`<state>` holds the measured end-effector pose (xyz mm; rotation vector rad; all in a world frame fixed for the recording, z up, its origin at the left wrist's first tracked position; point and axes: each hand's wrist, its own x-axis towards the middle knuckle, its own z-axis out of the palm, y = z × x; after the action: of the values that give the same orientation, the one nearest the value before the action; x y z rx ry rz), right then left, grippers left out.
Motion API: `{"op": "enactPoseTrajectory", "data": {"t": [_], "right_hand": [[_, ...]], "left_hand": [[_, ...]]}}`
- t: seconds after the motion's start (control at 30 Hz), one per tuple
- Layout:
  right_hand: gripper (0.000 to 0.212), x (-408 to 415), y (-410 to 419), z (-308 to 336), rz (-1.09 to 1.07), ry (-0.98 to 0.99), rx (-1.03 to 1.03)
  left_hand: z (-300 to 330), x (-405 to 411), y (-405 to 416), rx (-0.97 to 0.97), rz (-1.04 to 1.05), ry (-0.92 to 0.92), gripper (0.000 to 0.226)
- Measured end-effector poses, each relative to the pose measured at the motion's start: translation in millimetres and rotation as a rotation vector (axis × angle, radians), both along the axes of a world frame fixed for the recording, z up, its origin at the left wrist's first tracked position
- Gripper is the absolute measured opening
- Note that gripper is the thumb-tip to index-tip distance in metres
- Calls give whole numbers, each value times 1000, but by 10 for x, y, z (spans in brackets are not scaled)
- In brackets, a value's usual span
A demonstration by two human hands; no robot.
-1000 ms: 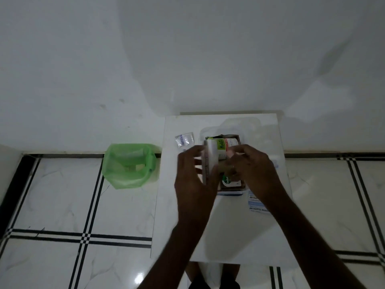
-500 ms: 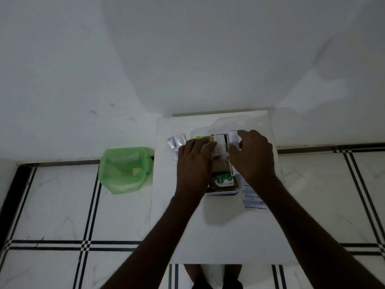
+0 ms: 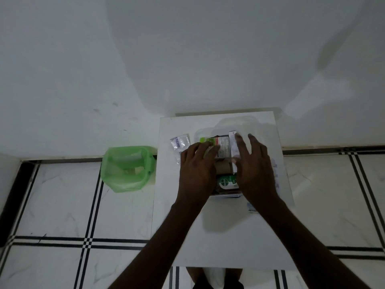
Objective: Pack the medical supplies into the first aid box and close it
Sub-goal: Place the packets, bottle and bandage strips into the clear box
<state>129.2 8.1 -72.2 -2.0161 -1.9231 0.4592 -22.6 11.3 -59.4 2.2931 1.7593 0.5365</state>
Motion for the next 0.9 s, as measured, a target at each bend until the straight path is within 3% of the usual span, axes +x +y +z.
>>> {"op": "enactPoseTrajectory", "data": {"t": [0.13, 0.27, 0.33, 0.4, 0.47, 0.57, 0.67, 0.8, 0.9], "right_hand": [[61, 13, 42, 71, 11, -3, 49], [57, -86, -9, 151, 34, 13, 125], [61, -210, 17, 175, 77, -19, 124], [64, -371, 28, 178, 138, -65, 96], [69, -517, 26, 154, 193, -104, 81], [74, -649, 9, 119, 234, -140, 71], [72, -664, 2, 100, 249, -164, 56], [69, -609, -15, 130, 271, -183, 71], [66, -497, -51, 190, 228, -132, 106]], "left_hand": [[40, -90, 2, 79, 60, -181, 38], [-81, -392, 207, 65, 374, -370, 23], [-266, -576, 373, -140, 488, -317, 25], [-415, -677, 508, -332, 532, -175, 47], [-507, -675, 609, -395, 549, -85, 61], [-567, -590, 720, -373, 541, -31, 68], [-611, -566, 758, -366, 541, -104, 59], [-463, -684, 654, -245, 604, -347, 22], [-41, -727, 530, -106, 613, -493, 16]]}}
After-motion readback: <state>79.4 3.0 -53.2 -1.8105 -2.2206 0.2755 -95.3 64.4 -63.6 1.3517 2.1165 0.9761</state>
